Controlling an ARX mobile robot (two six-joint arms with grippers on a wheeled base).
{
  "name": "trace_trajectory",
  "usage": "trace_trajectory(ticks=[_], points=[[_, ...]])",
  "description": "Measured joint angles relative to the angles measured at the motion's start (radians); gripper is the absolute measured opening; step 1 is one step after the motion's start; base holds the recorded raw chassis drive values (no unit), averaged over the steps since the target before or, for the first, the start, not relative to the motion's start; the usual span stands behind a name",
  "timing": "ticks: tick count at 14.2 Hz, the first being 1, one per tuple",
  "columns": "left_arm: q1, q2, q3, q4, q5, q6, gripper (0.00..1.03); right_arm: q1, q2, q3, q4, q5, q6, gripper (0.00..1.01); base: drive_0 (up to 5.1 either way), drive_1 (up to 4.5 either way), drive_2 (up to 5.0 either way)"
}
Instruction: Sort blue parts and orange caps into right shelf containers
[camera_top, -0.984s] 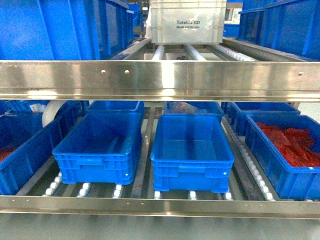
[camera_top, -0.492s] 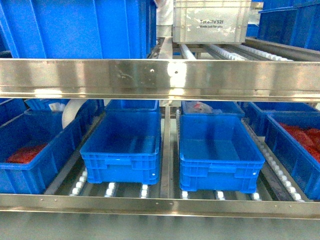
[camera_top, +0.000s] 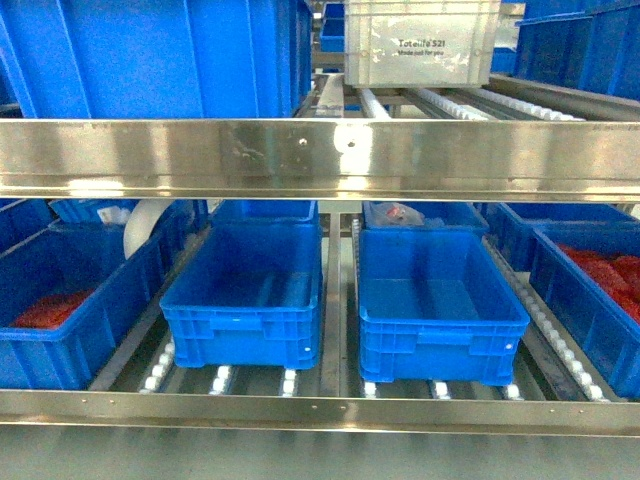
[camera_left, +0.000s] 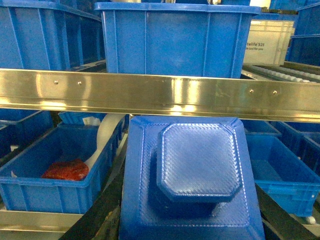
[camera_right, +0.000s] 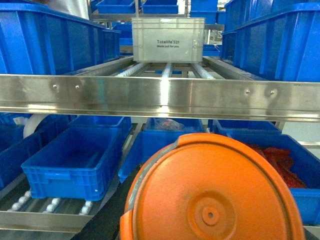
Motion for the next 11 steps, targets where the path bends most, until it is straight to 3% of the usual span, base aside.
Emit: trace_trajectory(ticks=[11], points=[[0.0, 0.0, 0.0, 0.002, 0.002, 0.0, 0.43, 0.0, 0.0, 0.0, 0.002, 0.003, 0.0, 0.44, 0.0, 0.0, 0.0]])
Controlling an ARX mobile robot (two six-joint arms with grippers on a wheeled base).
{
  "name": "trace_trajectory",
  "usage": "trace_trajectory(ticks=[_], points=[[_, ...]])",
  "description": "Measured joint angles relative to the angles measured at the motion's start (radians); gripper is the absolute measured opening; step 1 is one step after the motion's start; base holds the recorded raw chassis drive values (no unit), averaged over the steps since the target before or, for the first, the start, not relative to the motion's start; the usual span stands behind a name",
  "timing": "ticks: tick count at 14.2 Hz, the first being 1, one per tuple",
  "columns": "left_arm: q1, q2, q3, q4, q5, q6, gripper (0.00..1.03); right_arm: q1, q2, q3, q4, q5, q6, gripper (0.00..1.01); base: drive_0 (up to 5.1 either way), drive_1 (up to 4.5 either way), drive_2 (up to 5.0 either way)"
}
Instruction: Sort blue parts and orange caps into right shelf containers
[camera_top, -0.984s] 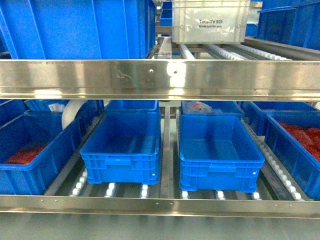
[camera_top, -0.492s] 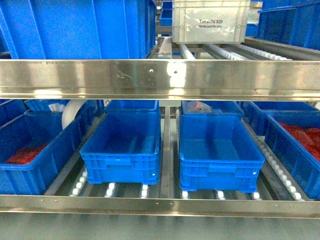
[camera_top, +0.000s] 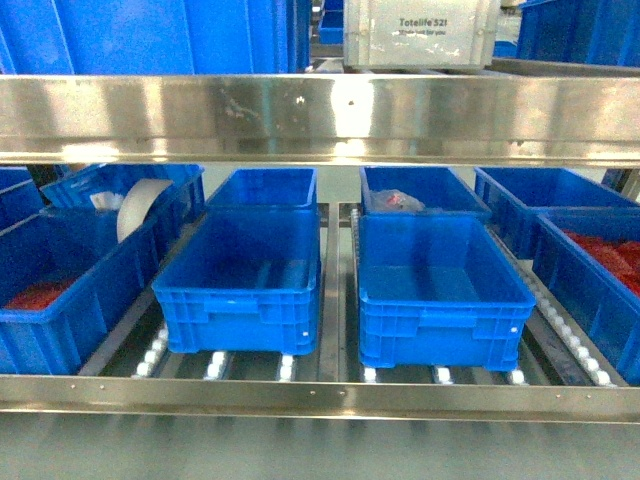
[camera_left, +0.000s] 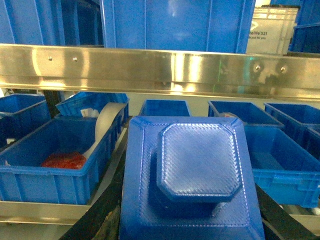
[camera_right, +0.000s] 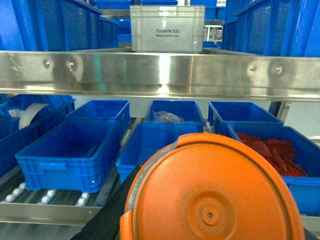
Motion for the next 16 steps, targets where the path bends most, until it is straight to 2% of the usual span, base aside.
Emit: trace_trajectory(ticks=[16], points=[[0.0, 0.0, 0.0, -0.001, 0.002, 0.001, 0.43, 0.0, 0.0, 0.0, -0.001, 0.001, 0.0, 0.44, 0.0, 0.0, 0.0]])
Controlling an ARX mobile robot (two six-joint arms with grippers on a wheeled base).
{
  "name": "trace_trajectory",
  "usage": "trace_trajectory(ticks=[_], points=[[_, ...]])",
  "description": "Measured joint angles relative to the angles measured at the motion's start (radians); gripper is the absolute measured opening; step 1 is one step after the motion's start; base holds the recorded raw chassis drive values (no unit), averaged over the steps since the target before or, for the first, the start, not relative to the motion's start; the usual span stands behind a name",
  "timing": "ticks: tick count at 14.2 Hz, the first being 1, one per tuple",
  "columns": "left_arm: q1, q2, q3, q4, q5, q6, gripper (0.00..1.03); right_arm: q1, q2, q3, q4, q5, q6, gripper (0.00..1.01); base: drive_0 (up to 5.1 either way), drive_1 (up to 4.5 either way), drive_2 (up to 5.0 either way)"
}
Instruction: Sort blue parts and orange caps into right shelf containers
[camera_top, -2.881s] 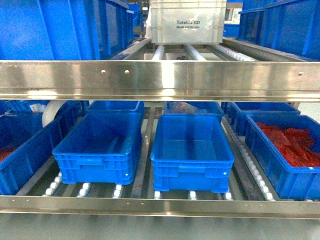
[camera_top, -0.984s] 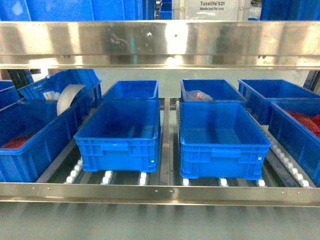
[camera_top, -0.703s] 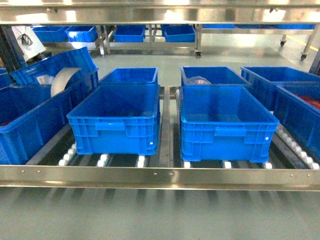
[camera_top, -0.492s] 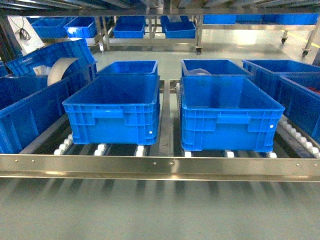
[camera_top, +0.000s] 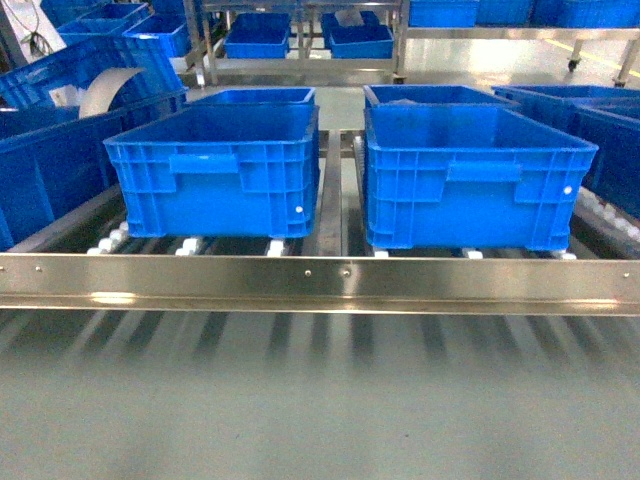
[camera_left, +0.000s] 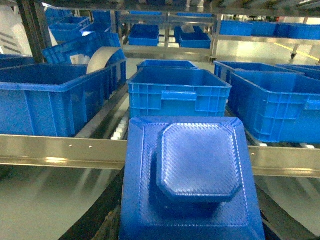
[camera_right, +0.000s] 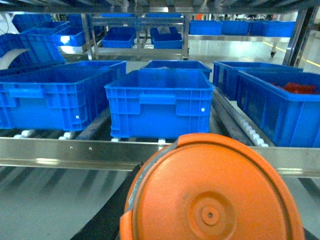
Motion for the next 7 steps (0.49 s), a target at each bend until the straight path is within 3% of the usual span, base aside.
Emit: trace_trajectory(ticks=[7], points=[[0.0, 0.0, 0.0, -0.001, -0.001, 0.0, 0.43, 0.0, 0.0, 0.0, 0.0, 0.0, 0.0, 0.44, 0.0, 0.0, 0.0]])
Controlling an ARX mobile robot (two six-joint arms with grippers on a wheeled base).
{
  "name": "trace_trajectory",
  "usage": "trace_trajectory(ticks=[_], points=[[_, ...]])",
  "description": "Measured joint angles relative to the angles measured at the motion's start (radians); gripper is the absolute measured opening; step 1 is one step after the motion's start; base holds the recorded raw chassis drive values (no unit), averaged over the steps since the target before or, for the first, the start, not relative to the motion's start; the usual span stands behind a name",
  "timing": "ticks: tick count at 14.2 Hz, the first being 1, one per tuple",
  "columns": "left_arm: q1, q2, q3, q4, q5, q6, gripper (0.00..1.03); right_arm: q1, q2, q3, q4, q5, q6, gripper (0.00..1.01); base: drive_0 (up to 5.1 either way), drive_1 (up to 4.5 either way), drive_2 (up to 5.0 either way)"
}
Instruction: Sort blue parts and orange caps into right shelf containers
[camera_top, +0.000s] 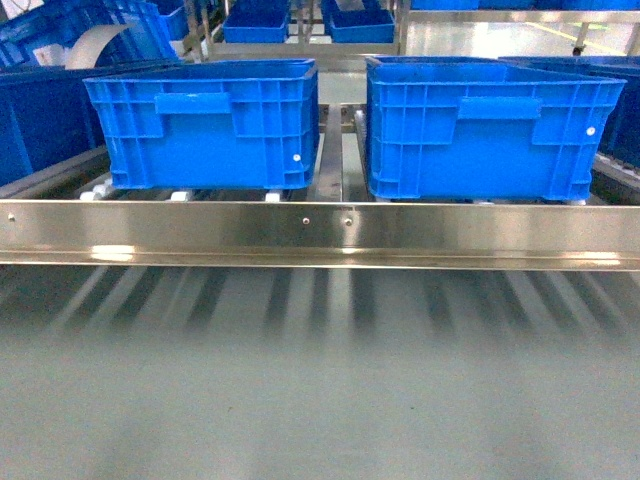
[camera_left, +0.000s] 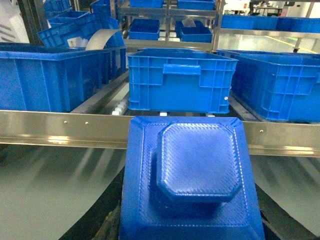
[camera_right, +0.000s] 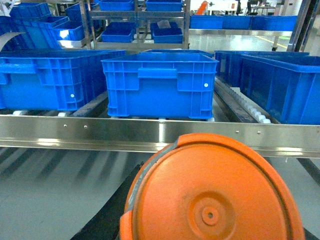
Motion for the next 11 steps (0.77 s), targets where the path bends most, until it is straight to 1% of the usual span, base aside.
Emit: trace_trajectory(ticks=[8, 11], points=[[0.0, 0.0, 0.0, 0.0, 0.0, 0.0, 0.43, 0.0, 0.0, 0.0, 0.0, 0.0, 0.0, 0.44, 0.0, 0.0, 0.0], [0.0, 0.0, 0.0, 0.0, 0.0, 0.0, 0.43, 0.0, 0.0, 0.0, -0.001, 0.0, 0.0, 0.44, 0.0, 4.32, -4.3]])
